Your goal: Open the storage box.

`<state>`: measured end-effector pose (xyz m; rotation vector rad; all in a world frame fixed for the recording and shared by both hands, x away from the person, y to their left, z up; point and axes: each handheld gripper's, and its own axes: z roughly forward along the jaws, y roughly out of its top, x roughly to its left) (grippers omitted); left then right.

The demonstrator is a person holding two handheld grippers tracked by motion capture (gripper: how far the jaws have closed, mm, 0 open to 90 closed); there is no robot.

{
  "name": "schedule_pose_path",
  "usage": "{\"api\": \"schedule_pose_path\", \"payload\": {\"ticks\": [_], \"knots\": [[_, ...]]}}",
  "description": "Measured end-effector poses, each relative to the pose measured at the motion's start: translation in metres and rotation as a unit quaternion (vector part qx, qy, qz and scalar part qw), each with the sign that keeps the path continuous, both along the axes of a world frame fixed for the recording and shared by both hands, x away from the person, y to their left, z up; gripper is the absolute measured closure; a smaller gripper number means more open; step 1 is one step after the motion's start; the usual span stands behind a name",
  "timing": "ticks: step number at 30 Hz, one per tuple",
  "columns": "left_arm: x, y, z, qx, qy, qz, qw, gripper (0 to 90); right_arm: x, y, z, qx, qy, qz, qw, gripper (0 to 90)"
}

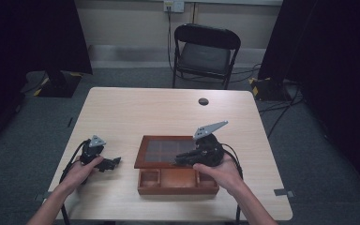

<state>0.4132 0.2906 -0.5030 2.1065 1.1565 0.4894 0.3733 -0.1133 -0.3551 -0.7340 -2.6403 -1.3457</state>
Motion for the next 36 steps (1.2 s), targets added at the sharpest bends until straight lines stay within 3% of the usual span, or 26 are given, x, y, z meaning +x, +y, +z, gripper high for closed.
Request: {"api": "schedule_pose_path", "payload": {"ticks": [36], "knots": [[0.000,0.000,0.000,-0.004,0.001,0.002,1.0000,0.0,0.021,0.000,0.022,0.004,0.014,0.003,0.9999,81.6]]}}
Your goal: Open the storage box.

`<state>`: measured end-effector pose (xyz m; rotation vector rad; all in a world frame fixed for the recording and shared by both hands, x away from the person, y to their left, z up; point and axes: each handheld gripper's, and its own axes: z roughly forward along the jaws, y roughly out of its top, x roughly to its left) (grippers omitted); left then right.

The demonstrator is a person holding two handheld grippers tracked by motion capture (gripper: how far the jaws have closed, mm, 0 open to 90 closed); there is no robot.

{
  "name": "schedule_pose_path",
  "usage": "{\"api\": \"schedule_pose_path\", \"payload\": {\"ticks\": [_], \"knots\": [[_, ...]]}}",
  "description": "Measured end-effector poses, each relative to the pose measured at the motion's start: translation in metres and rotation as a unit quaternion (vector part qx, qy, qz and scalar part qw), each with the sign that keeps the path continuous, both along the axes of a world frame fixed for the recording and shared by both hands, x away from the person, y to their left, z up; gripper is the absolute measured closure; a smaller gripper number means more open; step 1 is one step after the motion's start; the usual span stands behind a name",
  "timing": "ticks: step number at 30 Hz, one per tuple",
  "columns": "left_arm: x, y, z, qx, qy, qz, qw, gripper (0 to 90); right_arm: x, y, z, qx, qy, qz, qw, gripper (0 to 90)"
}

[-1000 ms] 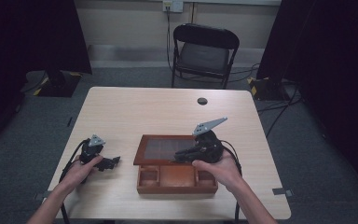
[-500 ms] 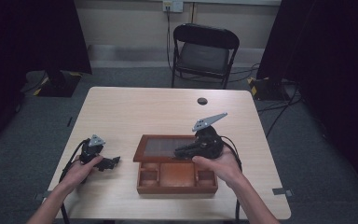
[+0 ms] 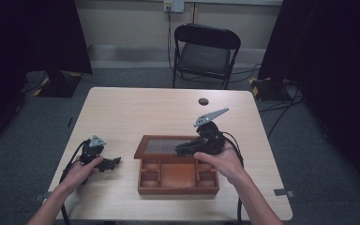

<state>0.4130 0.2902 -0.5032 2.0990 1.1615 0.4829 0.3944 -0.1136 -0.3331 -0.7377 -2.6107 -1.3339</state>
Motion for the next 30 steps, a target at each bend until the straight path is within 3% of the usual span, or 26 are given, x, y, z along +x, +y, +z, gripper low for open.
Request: {"api": "schedule_pose_path", "payload": {"ticks": [12,30], "knots": [[0.000,0.000,0.000,0.004,-0.001,-0.002,1.0000,0.0,0.007,-0.001,0.005,0.004,0.007,-0.001,1.0000,81.8],[0.000,0.001,0.000,0.004,-0.001,-0.002,1.0000,0.0,0.015,-0.001,0.013,0.011,-0.002,-0.005,0.9999,82.0]]}}
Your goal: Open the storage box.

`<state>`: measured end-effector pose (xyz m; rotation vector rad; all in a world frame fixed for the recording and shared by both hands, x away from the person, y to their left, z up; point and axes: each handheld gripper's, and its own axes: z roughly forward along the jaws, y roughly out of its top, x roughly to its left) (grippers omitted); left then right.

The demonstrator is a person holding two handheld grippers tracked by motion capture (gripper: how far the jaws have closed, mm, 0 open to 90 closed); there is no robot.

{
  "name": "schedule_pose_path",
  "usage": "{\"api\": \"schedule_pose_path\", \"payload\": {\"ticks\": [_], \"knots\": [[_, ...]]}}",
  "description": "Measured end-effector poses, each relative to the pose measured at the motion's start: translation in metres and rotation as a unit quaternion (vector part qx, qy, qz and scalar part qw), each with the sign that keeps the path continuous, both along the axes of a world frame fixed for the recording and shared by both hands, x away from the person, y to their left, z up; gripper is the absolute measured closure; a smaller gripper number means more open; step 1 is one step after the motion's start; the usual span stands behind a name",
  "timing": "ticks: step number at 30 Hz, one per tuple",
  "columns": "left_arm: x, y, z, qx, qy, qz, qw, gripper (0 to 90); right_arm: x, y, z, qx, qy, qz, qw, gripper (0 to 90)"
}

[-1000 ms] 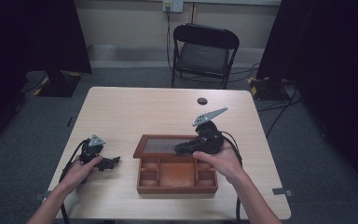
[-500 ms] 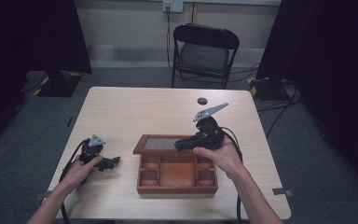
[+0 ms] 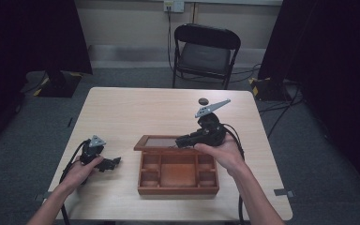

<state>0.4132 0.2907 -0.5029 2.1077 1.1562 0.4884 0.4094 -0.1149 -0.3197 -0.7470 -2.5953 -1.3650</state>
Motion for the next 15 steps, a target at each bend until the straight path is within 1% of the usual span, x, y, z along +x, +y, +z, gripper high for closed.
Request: {"api": "schedule_pose_path", "payload": {"ticks": [15], "knots": [[0.0000,0.0000,0.0000,0.000,0.000,0.000,1.0000,0.0,0.0040,-0.0004,0.0041,0.004,-0.002,-0.006,1.0000,82.1]]}}
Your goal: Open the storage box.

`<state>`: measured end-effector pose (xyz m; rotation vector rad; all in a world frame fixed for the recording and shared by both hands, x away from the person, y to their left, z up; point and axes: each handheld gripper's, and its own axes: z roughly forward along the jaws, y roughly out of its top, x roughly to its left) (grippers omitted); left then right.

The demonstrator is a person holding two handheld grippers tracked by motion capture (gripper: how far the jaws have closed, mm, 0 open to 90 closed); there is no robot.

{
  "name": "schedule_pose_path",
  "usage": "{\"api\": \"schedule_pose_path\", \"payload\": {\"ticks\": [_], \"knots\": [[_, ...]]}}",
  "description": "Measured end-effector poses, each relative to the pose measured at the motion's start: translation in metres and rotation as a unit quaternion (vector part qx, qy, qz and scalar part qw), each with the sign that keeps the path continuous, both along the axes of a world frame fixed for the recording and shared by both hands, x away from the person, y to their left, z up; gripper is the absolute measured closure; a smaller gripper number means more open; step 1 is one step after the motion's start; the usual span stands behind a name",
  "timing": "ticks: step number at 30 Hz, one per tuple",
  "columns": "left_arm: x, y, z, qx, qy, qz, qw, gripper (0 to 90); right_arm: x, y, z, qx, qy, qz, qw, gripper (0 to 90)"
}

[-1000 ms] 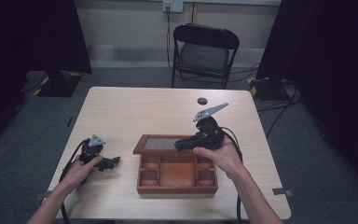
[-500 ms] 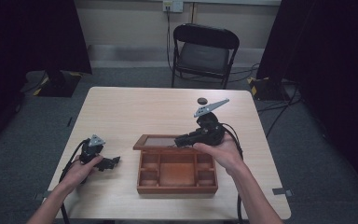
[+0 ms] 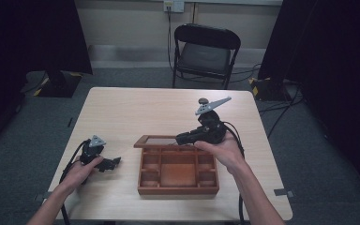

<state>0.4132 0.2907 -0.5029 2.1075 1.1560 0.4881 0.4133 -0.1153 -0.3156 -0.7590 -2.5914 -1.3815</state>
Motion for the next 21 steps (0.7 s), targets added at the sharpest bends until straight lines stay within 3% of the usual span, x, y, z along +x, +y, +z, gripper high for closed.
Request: {"api": "schedule_pose_path", "payload": {"ticks": [21], "knots": [[0.0000,-0.0001,-0.0001,0.000,-0.001,0.000,1.0000,0.0,0.0068,-0.0006,0.0058,0.007,-0.009,-0.009,0.9999,82.3]]}}
